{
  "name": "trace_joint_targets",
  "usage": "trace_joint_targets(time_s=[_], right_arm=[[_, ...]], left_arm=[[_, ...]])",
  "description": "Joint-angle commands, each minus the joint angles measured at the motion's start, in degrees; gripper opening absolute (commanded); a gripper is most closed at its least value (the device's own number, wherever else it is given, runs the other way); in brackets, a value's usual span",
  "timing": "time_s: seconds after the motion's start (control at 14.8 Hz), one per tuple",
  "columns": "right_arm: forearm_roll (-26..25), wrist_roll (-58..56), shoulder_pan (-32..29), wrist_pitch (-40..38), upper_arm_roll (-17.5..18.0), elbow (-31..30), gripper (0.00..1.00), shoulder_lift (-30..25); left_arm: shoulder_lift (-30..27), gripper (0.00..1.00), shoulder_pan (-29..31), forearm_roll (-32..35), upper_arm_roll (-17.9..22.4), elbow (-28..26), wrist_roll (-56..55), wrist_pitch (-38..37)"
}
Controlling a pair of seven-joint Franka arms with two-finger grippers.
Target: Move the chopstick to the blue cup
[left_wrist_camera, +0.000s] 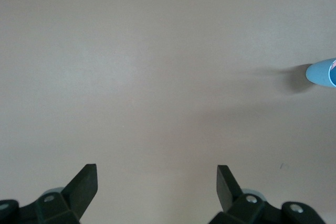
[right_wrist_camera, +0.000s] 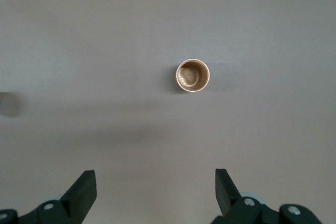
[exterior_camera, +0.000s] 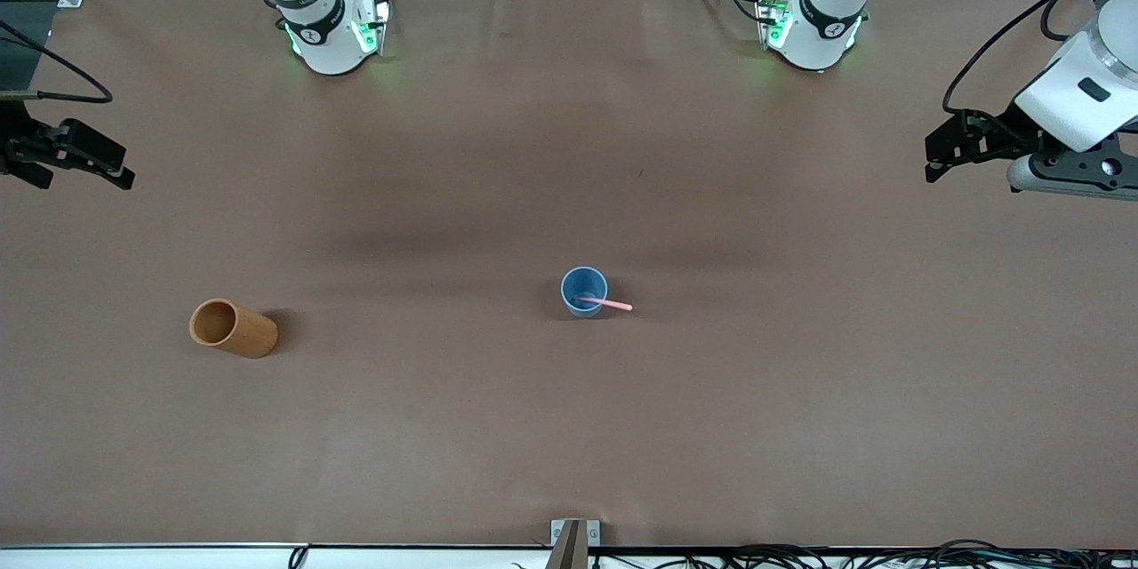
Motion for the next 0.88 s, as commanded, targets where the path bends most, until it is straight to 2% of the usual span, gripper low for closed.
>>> trace_joint_targets(time_s=[0.0,0.14,0.81], right_arm=[[1.11,-0.80,-0.66,-0.18,0.44,0.63,1.00,0.13],[0.58,-0.89,-0.75,-0.27,0.36,0.37,1.00,0.04],[0.49,-1.06,-0.31,-0.01,0.44,-4.11,1.00,-2.77]], left_arm=[[-0.55,1.00,0.01,-0.29,0.25,0.21,0.27,-0.56],[0.85,1.00,0.01,-0.64,0.25,2.57,0.09,-0.65],[0.86,1.00,0.10,-0.99,0.25,2.67,0.17,-0.83]])
